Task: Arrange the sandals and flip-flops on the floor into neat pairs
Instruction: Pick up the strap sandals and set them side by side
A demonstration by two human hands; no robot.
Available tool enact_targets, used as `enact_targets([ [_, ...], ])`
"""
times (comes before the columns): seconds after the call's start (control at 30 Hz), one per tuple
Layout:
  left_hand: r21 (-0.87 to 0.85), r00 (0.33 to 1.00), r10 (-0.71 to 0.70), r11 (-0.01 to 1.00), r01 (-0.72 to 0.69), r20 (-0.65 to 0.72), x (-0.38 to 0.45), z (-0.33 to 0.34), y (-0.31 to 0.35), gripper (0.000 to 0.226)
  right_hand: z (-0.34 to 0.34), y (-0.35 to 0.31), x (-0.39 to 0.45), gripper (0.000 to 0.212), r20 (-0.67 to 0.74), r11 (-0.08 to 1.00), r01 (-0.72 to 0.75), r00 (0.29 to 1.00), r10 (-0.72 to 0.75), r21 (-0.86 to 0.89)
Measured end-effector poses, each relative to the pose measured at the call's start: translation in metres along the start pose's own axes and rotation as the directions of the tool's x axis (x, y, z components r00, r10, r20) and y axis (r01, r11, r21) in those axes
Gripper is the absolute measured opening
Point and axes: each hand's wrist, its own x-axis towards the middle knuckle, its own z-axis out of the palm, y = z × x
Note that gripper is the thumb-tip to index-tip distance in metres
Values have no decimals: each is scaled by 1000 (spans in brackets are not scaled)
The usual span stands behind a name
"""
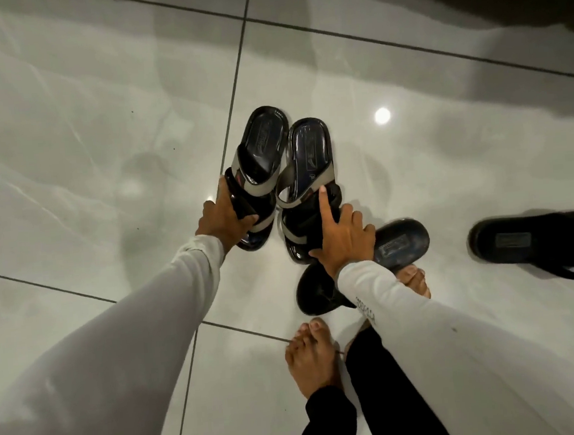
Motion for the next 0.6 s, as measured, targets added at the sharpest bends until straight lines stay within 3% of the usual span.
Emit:
enact_targets([
  [0.6, 32, 994, 38, 999, -35, -102, 42, -24, 93, 95, -62, 15, 86, 111, -37, 989, -54, 998, 60, 136],
])
